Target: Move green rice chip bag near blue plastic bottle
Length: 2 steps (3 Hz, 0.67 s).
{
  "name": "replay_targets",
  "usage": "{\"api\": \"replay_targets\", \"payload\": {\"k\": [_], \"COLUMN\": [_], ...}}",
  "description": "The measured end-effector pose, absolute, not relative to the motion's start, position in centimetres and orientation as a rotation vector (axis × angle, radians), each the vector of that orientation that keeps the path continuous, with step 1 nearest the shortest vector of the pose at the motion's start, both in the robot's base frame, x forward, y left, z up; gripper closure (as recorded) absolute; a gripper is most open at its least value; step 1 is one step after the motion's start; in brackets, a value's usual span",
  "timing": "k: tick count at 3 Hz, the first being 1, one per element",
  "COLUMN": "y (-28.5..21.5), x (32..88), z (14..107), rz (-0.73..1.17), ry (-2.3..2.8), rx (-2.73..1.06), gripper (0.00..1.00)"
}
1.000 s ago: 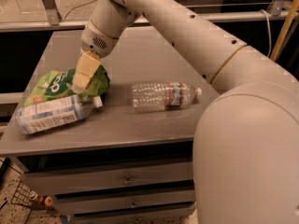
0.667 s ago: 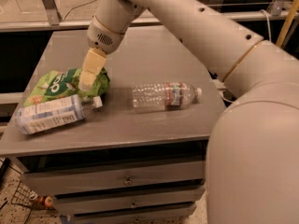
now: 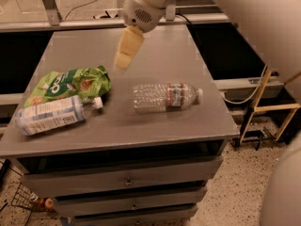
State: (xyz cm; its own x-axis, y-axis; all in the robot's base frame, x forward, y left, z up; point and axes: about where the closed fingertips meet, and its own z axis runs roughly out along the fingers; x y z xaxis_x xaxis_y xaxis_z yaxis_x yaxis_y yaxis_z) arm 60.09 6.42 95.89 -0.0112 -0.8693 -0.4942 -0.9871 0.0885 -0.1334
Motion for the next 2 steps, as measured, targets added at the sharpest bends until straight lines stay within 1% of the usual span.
{"api": "replay_targets", "payload": {"k": [1,2], "y": [-0.1,-8.7], "x": [59.7,58.3], "z": [97.4,97.3], "rz": [0.352,0.352], "ry": [1.935,1.996], "rx": [-1.664,-1.431], "gripper": [0.0,0.0]}}
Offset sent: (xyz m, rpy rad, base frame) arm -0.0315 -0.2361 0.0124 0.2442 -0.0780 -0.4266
